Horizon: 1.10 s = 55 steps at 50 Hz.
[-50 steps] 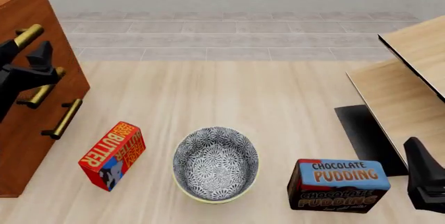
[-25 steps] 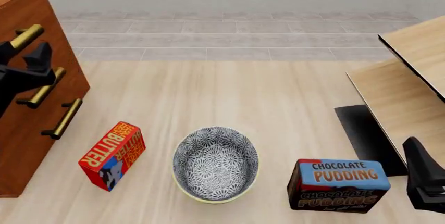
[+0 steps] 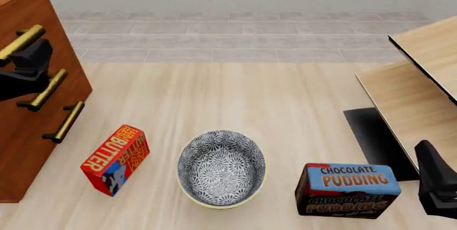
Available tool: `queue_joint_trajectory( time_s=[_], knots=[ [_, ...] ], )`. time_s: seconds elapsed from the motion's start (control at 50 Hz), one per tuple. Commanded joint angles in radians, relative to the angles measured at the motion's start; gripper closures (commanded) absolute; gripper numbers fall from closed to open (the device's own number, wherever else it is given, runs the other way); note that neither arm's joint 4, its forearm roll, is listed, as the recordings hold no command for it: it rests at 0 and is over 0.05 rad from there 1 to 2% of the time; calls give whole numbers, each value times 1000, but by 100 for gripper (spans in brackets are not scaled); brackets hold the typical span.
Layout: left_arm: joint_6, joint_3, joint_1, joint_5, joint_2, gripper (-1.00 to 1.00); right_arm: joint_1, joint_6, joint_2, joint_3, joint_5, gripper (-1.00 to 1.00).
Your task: Close the top drawer of the cabinet and put the bowl on top of it.
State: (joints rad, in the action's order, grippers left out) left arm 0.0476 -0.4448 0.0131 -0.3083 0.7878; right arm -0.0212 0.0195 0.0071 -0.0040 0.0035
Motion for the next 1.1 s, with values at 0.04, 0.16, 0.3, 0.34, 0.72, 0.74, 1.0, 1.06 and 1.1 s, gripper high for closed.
queue_joint_trajectory(
  time_s=[0.04,0.16,0.3,0.34,0.72,0.74,1.0,1.06,1.1],
  knots=[
    [29,-39,-119,197,-109,-100,2,6,-3,-2,-1,-100],
    [34,-93,-182,291,-104,-100,2,12,-3,0,-5,-100],
    [23,-172,-254,393,-88,-100,3,13,-3,-1,-5,-100],
    [40,-187,-252,409,-91,-100,2,15,-3,0,-6,-100],
    [-19,-374,-316,698,54,-100,19,0,26,2,-16,-100],
    [-30,-380,-320,711,68,-100,19,0,28,2,-17,-100],
    [-83,-370,-389,794,60,-100,26,-8,42,2,-29,-100],
    [-107,-350,-420,796,75,-100,26,-8,41,3,-30,-100],
    [-122,-338,-424,800,77,-100,27,-8,41,2,-29,-100]
  ],
)
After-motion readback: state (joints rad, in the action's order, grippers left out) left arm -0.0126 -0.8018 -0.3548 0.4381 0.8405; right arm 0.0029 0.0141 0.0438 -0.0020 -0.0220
